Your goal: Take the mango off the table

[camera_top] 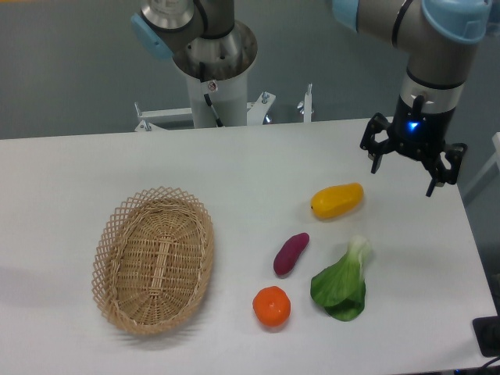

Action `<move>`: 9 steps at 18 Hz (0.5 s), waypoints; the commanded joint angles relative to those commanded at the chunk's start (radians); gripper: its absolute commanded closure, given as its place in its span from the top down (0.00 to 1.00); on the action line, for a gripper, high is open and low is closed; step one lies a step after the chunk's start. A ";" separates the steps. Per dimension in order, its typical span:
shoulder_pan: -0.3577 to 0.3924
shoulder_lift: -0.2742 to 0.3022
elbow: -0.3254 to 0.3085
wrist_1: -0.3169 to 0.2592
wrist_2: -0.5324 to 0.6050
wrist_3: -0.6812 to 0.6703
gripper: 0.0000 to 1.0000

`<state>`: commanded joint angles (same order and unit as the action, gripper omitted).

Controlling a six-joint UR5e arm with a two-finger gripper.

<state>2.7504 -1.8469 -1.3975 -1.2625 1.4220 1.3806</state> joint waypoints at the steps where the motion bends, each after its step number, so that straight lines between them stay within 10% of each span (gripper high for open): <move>1: 0.000 0.000 -0.003 0.005 -0.001 0.002 1.00; 9: 0.002 0.002 -0.020 0.002 0.003 0.002 1.00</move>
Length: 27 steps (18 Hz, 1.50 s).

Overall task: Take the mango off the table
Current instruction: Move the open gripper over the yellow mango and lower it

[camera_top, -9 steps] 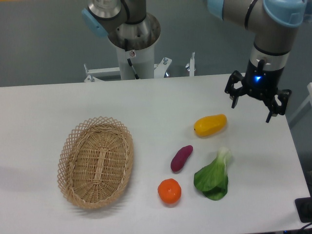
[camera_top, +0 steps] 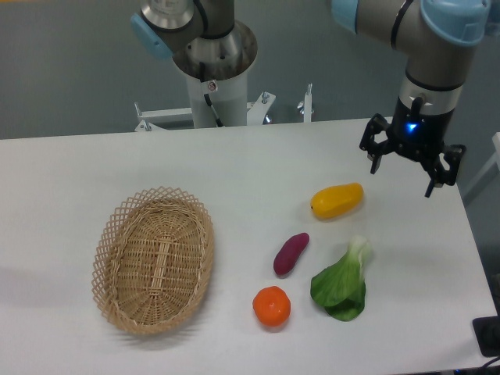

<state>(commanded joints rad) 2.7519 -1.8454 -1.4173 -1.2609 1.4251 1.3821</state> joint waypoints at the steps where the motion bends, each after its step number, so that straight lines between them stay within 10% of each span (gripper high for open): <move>1: 0.000 0.000 -0.002 -0.005 -0.002 0.000 1.00; 14: -0.012 -0.003 -0.086 0.006 -0.006 0.003 1.00; 19: -0.011 -0.008 -0.210 0.161 0.003 0.151 1.00; 27: 0.020 -0.031 -0.363 0.222 0.026 0.393 1.00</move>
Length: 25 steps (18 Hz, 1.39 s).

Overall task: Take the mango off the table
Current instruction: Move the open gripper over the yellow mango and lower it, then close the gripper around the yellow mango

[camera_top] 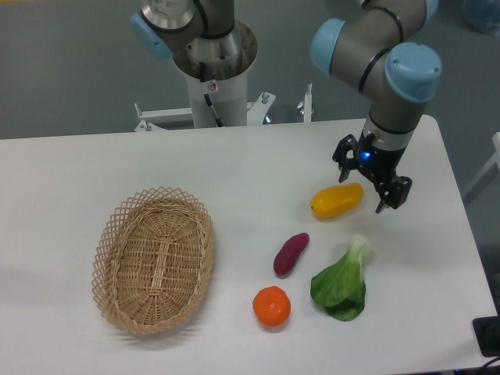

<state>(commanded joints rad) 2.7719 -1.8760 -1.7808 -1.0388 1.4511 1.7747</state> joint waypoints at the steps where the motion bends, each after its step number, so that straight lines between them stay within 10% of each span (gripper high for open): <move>1: 0.002 -0.003 -0.017 0.020 0.000 -0.001 1.00; 25: -0.015 -0.046 -0.109 0.075 0.078 -0.020 1.00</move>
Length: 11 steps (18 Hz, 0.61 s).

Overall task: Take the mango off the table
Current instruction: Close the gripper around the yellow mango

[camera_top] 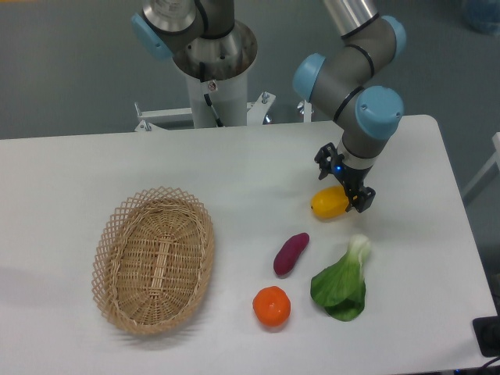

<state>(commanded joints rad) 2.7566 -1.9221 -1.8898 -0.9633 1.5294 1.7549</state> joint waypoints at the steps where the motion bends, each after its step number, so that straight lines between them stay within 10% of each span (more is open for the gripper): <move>1: 0.000 0.000 -0.005 0.000 0.000 0.000 1.00; 11: -0.020 -0.021 -0.012 0.048 0.000 -0.040 1.00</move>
<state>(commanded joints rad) 2.7366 -1.9436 -1.9021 -0.9158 1.5294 1.7150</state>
